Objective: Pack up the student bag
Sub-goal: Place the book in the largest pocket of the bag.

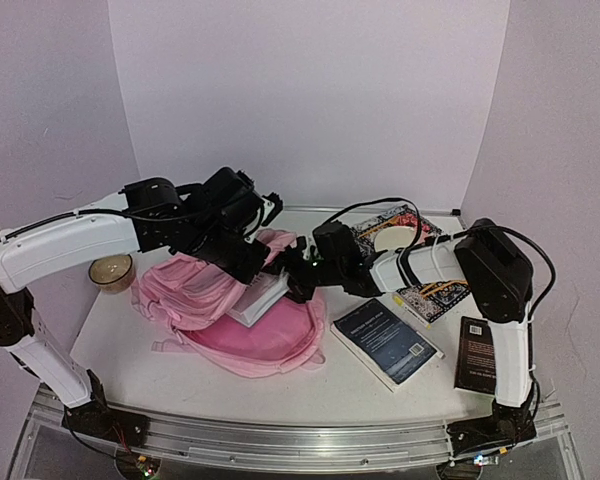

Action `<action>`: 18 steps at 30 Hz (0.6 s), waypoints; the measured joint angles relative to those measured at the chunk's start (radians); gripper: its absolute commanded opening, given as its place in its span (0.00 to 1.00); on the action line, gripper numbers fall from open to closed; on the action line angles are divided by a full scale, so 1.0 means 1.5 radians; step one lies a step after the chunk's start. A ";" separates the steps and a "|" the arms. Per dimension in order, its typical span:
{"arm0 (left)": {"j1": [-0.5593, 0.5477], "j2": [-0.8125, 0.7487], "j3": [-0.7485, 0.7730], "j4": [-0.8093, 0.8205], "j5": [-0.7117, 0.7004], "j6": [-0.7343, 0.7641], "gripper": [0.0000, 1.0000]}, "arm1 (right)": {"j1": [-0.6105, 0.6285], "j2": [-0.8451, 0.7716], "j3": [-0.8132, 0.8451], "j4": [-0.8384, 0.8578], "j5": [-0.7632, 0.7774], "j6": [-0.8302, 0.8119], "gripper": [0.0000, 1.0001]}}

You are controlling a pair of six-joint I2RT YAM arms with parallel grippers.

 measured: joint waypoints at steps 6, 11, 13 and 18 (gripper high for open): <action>0.001 -0.001 -0.002 0.019 -0.005 -0.013 0.00 | 0.019 0.003 0.002 -0.031 0.012 -0.013 0.80; 0.004 0.001 -0.003 0.031 -0.013 -0.018 0.00 | 0.036 0.002 0.000 -0.059 0.034 -0.026 0.83; 0.006 0.001 -0.007 0.041 -0.020 -0.019 0.00 | 0.042 0.000 -0.006 -0.077 0.042 -0.036 0.87; 0.013 0.002 -0.038 0.071 -0.028 -0.025 0.00 | 0.054 -0.027 -0.029 -0.141 0.062 -0.071 0.94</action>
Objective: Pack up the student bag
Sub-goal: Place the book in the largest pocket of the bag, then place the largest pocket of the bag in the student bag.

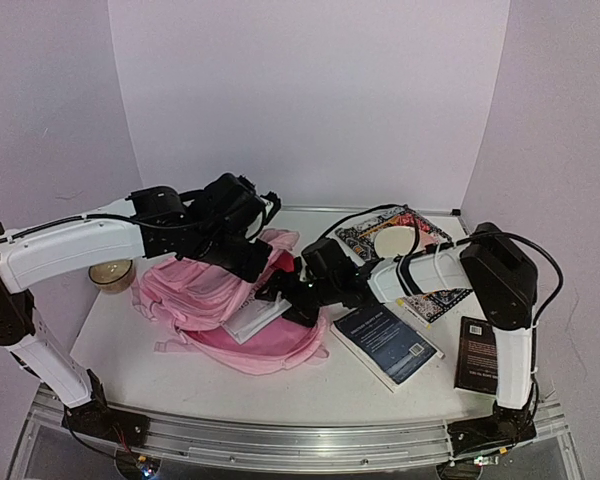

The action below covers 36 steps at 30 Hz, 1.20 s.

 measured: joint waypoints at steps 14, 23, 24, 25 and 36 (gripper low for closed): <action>0.015 0.002 -0.121 0.050 -0.022 -0.021 0.00 | 0.009 -0.148 -0.074 -0.133 0.046 -0.112 0.98; 0.015 -0.005 -0.198 0.103 0.004 -0.027 0.13 | 0.000 -0.300 -0.192 -0.259 0.115 -0.193 0.98; 0.015 -0.007 -0.205 0.108 0.008 -0.027 0.19 | -0.006 -0.316 -0.202 -0.275 0.123 -0.200 0.98; 0.016 -0.009 -0.210 0.110 0.011 -0.030 0.22 | -0.014 -0.330 -0.212 -0.286 0.130 -0.206 0.98; 0.018 -0.061 -0.226 0.129 0.039 -0.081 0.60 | -0.209 -0.498 -0.378 -0.363 0.158 -0.248 0.98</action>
